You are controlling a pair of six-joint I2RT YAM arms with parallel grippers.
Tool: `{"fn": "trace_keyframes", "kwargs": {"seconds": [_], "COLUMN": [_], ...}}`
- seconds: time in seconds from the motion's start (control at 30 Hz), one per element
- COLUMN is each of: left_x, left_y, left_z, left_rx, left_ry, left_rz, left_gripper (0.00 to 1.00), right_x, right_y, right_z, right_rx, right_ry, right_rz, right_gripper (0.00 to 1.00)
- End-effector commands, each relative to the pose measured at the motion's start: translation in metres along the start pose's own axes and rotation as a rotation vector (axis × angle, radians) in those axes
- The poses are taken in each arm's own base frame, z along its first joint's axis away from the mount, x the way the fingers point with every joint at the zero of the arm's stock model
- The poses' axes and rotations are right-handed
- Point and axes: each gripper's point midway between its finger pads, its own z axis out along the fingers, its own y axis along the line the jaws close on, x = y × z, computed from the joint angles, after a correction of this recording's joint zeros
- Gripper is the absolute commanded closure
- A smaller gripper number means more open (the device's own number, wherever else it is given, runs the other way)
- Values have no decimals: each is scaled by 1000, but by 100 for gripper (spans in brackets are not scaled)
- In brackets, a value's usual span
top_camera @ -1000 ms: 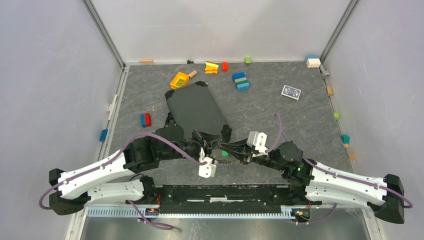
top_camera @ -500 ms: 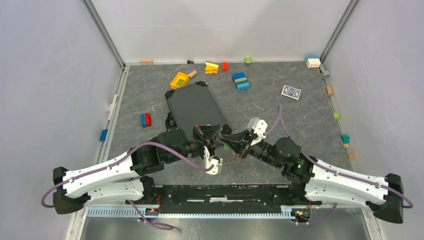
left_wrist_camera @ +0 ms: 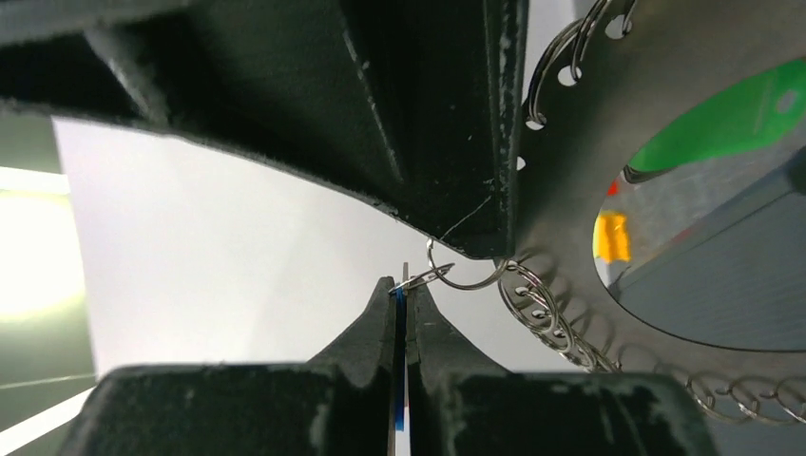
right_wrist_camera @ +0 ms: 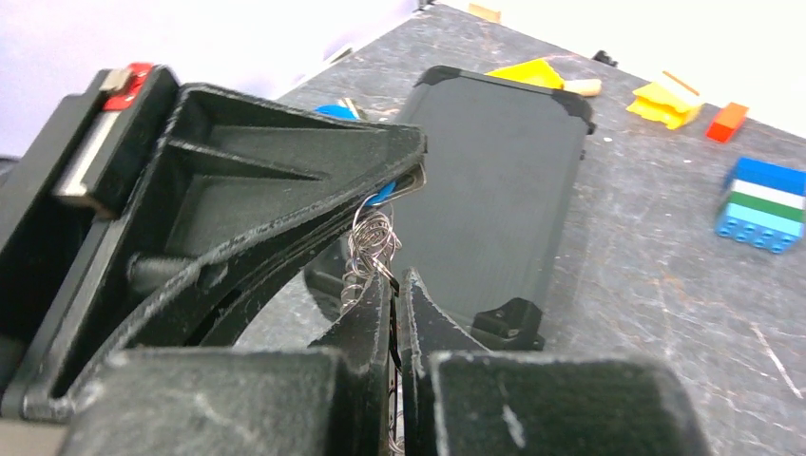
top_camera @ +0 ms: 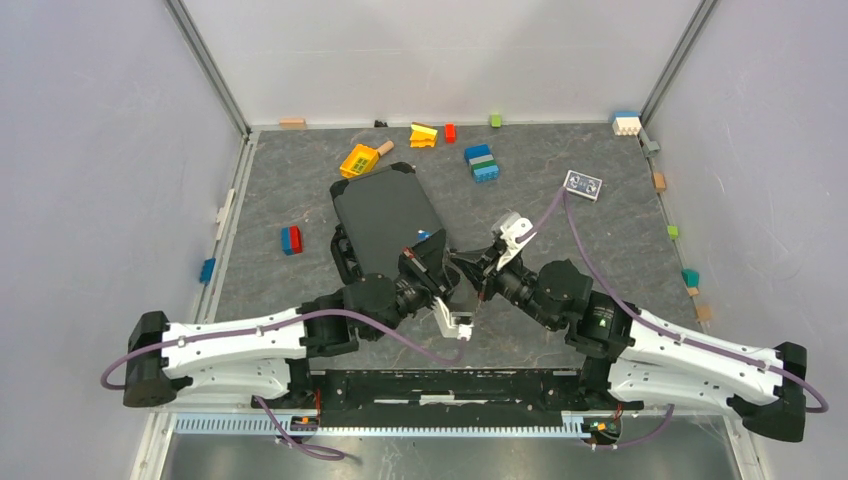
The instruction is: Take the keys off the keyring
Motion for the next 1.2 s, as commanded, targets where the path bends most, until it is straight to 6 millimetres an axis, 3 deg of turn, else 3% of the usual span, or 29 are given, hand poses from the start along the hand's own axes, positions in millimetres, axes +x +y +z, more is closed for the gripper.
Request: {"fn": "trace_keyframes", "kwargs": {"seconds": [0.0,0.37,0.57,0.77,1.0,1.17], "left_x": [26,20,10,4,-4,-24], "left_y": [42,67,64,58,68,83], "left_z": [-10,-19,-17,-23,-39,-44], "left_rx": [-175,-375,-398,-418,-504,-434], "left_ry": [209,281,266,252,150,-61], "left_rz": [59,28,-16,-99,-452,-946], "left_gripper": [91,82,68,55,34,26], "right_x": [-33,-79,-112,-131,-132,-126], "right_y": [-17,-70,-73,-69,-66,-54], "right_z": [2,-1,-8,-22,-49,-60], "right_rx": [122,456,481,431,367,295], "right_ry": [-48,-118,-221,-313,-434,-508], "right_rz": [-38,-216,-261,-360,-592,-766], "right_gripper": [100,100,100,100,100,100]}}
